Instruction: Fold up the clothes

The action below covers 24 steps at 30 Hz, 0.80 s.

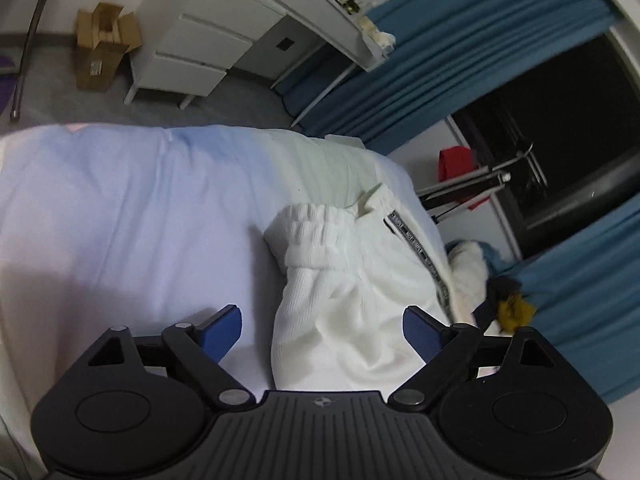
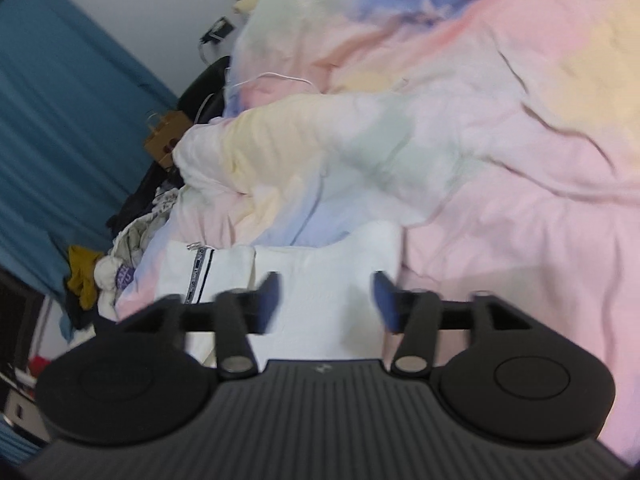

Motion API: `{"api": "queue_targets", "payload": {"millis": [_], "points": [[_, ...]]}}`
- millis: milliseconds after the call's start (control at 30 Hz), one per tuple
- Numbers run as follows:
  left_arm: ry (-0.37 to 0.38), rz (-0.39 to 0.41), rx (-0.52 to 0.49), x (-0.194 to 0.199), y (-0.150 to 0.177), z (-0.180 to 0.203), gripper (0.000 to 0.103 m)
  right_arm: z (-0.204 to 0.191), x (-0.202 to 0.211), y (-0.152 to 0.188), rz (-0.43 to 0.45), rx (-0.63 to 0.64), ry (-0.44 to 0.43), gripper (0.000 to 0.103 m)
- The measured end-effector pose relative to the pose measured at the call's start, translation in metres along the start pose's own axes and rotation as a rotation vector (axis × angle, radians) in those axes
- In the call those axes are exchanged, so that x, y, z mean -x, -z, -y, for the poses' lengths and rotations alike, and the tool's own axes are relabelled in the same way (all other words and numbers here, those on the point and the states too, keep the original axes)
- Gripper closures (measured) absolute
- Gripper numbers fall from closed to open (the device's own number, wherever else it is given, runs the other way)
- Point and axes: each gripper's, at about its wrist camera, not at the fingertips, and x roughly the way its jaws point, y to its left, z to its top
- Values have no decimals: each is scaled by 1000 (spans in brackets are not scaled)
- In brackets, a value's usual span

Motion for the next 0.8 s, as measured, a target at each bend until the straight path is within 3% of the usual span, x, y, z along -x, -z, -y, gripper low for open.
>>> {"api": "queue_targets", "payload": {"millis": [100, 167, 333, 467, 533, 567, 667, 700, 800], "points": [[-27, -45, 46, -9, -2, -10, 13, 10, -7, 3, -62, -70, 44, 34], [-44, -80, 79, -16, -3, -17, 13, 13, -23, 10, -153, -95, 82, 34], [-23, -124, 149, -33, -3, -29, 12, 20, -71, 26, -315, -200, 98, 34], [-10, -122, 146, -38, -2, -29, 12, 7, -95, 18, -270, -127, 59, 35], [-11, -112, 129, -39, -2, -27, 13, 0, -95, 15, -237, -106, 2, 42], [-7, -107, 121, -39, -2, -25, 13, -4, -95, 13, -220, -96, -27, 51], [5, -93, 98, -39, -1, -20, 16, -16, -91, 9, -170, -43, -115, 92], [18, -88, 94, -39, -1, -19, 20, -21, -85, 7, -148, -4, -127, 96], [34, -96, 93, -47, -1, -15, 24, -28, -75, 5, -89, 56, -95, 97]]}}
